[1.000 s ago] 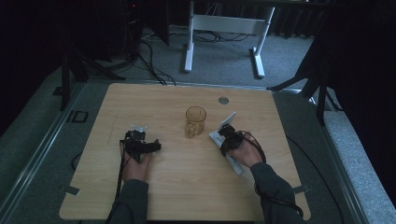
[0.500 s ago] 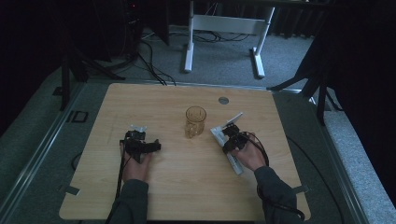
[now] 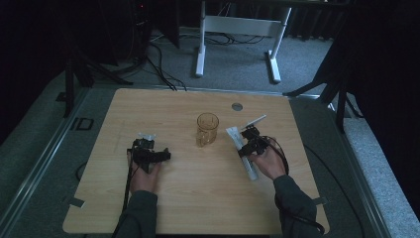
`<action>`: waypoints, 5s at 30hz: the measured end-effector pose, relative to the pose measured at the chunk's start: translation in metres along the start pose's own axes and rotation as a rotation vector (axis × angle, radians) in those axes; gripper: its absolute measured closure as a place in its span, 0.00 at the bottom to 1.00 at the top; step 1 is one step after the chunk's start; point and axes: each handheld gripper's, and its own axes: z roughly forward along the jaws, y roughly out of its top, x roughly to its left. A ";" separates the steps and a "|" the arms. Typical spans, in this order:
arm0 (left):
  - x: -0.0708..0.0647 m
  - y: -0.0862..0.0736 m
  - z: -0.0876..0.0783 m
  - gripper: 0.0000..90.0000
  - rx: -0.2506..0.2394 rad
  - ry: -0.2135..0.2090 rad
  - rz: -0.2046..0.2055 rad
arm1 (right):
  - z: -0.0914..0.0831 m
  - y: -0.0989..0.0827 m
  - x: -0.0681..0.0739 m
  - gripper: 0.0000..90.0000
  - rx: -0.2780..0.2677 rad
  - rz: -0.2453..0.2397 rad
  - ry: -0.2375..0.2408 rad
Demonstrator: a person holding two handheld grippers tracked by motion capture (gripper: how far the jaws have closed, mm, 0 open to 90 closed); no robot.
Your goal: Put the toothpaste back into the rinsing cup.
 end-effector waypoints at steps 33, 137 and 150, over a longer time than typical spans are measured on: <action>0.000 0.000 0.000 0.00 -0.002 0.000 -0.002 | -0.035 0.014 0.003 0.81 -0.209 0.043 0.013; -0.001 0.001 0.001 0.00 0.001 0.002 -0.003 | -0.074 0.064 0.030 0.81 -0.764 0.030 0.054; -0.001 0.001 0.001 0.00 0.001 0.003 -0.004 | -0.071 0.069 0.034 0.81 -0.799 -0.010 0.060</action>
